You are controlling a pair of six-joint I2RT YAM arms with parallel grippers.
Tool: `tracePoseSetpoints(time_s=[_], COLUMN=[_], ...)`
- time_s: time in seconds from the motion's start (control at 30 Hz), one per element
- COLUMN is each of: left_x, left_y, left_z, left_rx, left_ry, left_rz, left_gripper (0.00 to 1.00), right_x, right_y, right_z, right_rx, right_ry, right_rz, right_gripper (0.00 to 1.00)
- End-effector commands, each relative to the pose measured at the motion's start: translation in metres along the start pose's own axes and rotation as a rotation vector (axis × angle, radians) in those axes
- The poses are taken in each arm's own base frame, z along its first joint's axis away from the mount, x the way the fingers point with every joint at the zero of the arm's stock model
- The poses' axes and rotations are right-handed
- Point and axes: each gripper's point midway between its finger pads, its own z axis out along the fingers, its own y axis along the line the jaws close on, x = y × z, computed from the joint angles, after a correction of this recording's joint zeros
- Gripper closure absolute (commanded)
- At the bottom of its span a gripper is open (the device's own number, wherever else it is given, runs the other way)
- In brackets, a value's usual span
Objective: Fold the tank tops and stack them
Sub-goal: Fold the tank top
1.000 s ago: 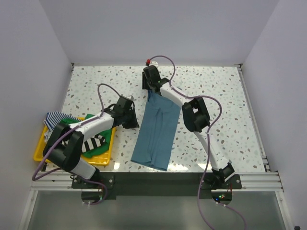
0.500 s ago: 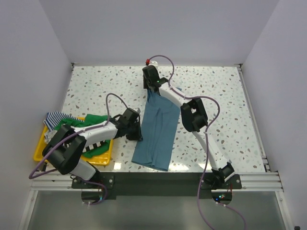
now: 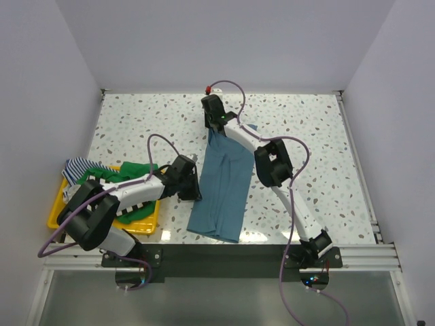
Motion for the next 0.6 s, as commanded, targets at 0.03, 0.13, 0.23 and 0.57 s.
tracePoseSetpoints(time_s=[0.03, 0.13, 0.23, 0.57], left_x=[0.007, 0.008, 0.010, 0.017], left_y=[0.009, 0.010, 0.012, 0.019], left_z=[-0.001, -0.001, 0.000, 0.002], left_rx=[-0.034, -0.039, -0.042, -0.056], left_ry=[0.006, 0.010, 0.013, 0.026], left_rz=[0.001, 0.000, 0.000, -0.009], left_gripper=[0.81, 0.81, 0.81, 0.81], right_x=[-0.045, -0.062, -0.076, -0.107], right_y=[0.006, 0.007, 0.008, -0.017], right_z=[-0.018, -0.027, -0.036, -0.058], right_rx=[-0.006, -0.015, -0.029, -0.075], right_ry=[-0.106, -0.139, -0.159, -0.176], right_rz=[0.026, 0.039, 0.064, 0.181], right_gripper=[0.84, 0.86, 0.90, 1.00])
